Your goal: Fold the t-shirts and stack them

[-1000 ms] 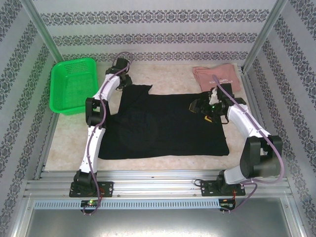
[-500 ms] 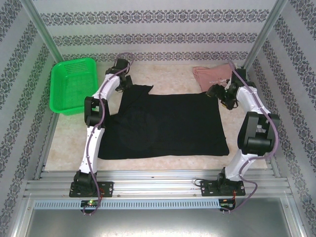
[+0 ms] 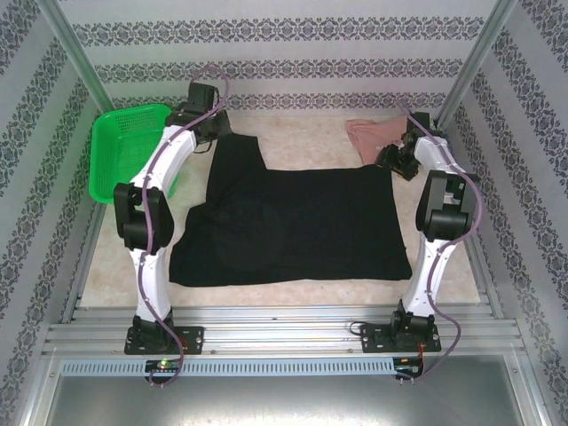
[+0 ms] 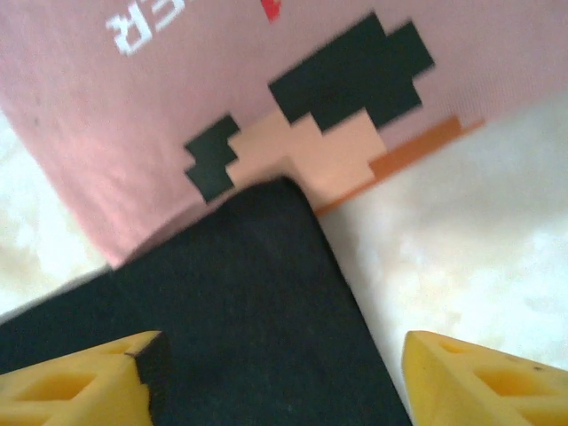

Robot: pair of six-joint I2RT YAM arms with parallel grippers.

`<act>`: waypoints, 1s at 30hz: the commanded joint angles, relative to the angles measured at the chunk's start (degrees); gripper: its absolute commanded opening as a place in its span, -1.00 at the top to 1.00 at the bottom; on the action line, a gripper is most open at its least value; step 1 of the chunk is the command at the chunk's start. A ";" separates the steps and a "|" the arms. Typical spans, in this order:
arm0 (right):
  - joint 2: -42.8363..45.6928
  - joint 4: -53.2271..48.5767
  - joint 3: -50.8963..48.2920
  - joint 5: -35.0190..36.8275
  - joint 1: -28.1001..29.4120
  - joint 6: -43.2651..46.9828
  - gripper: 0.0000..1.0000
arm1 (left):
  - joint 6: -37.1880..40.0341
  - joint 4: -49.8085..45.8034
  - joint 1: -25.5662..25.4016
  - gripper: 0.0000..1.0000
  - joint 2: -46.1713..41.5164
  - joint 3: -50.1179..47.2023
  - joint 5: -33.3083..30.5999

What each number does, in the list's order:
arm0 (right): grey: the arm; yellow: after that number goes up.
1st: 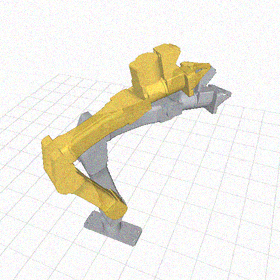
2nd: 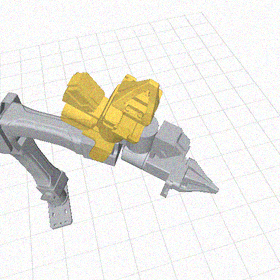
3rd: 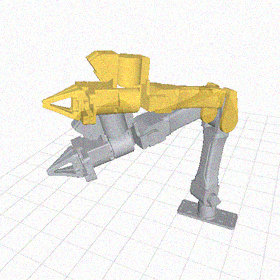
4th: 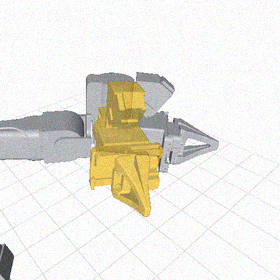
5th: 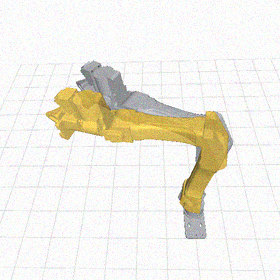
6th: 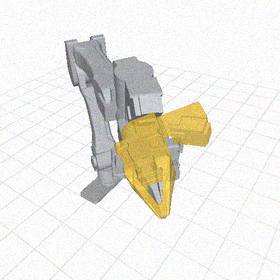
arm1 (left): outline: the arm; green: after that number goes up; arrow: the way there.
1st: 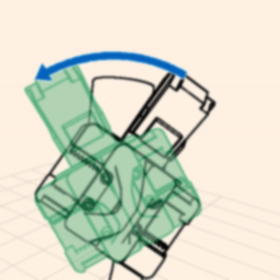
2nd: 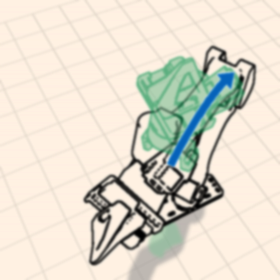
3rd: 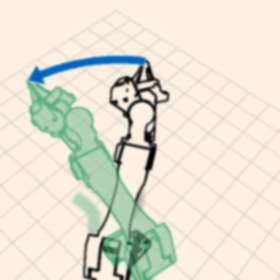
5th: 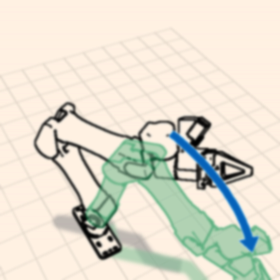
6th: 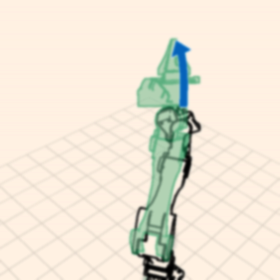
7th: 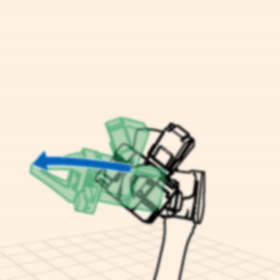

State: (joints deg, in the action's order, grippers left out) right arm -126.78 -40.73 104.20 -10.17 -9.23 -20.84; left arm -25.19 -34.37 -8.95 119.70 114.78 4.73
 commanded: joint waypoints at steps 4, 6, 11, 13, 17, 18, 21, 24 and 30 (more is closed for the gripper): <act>-5.07 -3.39 6.51 1.52 -0.08 0.39 -0.13 | 2.82 1.09 0.05 1.00 -3.61 -2.70 -0.06; -5.58 -3.29 6.65 1.54 -0.08 0.37 -0.09 | 3.06 0.80 0.29 1.00 -4.16 -3.01 -0.34; -6.62 -2.56 7.39 0.30 -0.12 0.32 0.12 | 3.48 0.46 0.77 1.00 -4.30 -3.17 -0.46; -7.13 -2.68 8.08 0.30 -0.13 0.19 0.21 | 3.82 0.47 0.99 1.00 -4.38 -3.21 -0.76; -7.69 -2.62 8.77 1.38 -0.27 0.43 0.32 | 4.19 0.23 1.87 1.00 -4.30 -2.87 -0.28; -7.86 -2.45 8.94 1.46 -0.33 0.32 0.37 | 4.36 0.10 2.12 1.00 -4.22 -2.65 -0.09; -8.54 -2.42 9.81 2.08 -0.37 -0.36 0.48 | 5.21 -0.23 2.44 1.00 -3.96 -1.84 0.17; -8.83 -1.76 10.45 1.94 -0.50 -1.40 0.59 | 5.76 -0.64 2.71 1.00 -3.53 -1.02 1.04; -5.82 1.19 8.67 1.97 -0.44 -2.36 1.00 | 6.93 -1.21 3.06 1.00 -3.83 0.08 1.29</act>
State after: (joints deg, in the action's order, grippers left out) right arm -134.04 -41.36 113.01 -9.21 -9.28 -22.61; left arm -20.34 -34.35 -6.61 117.58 112.88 5.61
